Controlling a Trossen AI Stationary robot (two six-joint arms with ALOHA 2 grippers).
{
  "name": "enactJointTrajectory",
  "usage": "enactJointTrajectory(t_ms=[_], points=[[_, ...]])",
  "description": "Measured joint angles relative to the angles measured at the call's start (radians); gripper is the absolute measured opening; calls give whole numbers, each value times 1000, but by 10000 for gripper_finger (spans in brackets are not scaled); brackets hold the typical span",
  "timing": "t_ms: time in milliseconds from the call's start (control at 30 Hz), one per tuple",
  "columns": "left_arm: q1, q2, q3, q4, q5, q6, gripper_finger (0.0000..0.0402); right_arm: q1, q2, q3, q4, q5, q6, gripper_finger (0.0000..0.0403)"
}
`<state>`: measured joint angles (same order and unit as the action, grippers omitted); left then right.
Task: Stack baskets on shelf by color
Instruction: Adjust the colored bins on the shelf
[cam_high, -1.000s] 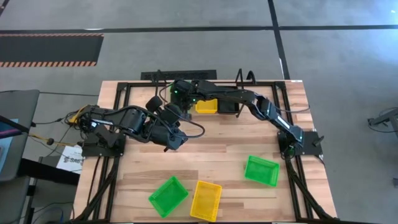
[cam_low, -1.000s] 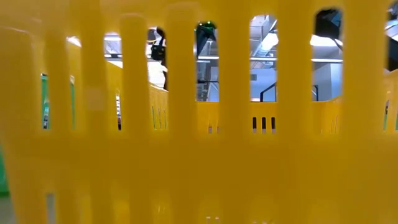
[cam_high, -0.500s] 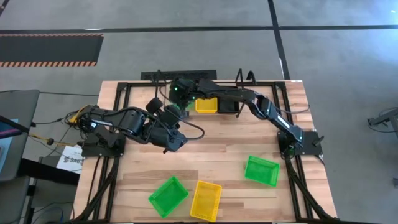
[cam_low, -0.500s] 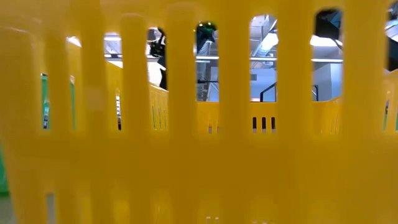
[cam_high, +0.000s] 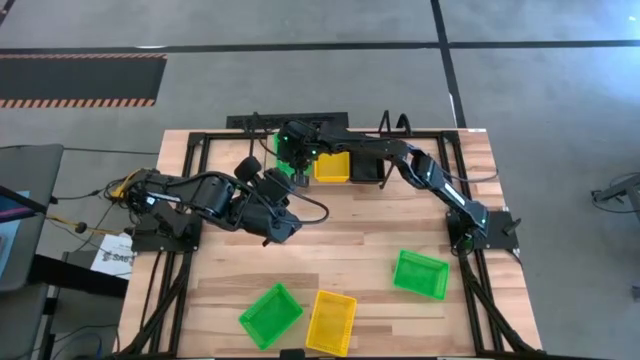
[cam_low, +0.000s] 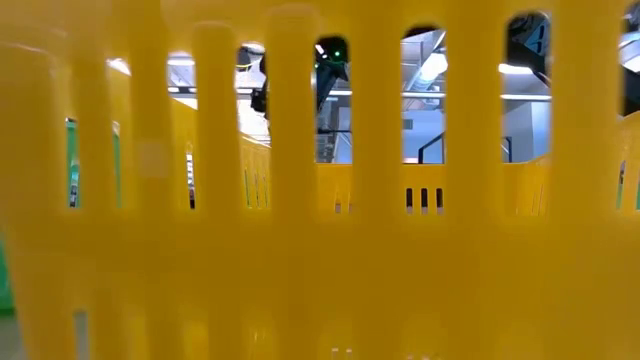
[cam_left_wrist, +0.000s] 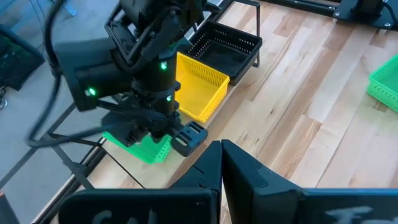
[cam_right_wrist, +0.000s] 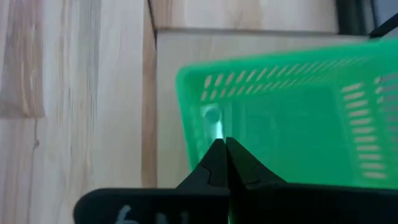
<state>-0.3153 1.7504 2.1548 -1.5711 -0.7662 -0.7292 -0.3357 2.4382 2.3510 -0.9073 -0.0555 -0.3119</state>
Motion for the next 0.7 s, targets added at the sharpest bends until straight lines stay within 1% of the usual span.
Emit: enactJointTrajectory(t_ms=[367,600,700], points=[[0,0,0,0,-5,7,0,30,7,1,-7,-1,9,0],[0,0,0,0,-5,7,0,51,7,1,59,-1,27,0],[0,0,0,0,-5,6,0,48,-21,2,9,0,27,0]])
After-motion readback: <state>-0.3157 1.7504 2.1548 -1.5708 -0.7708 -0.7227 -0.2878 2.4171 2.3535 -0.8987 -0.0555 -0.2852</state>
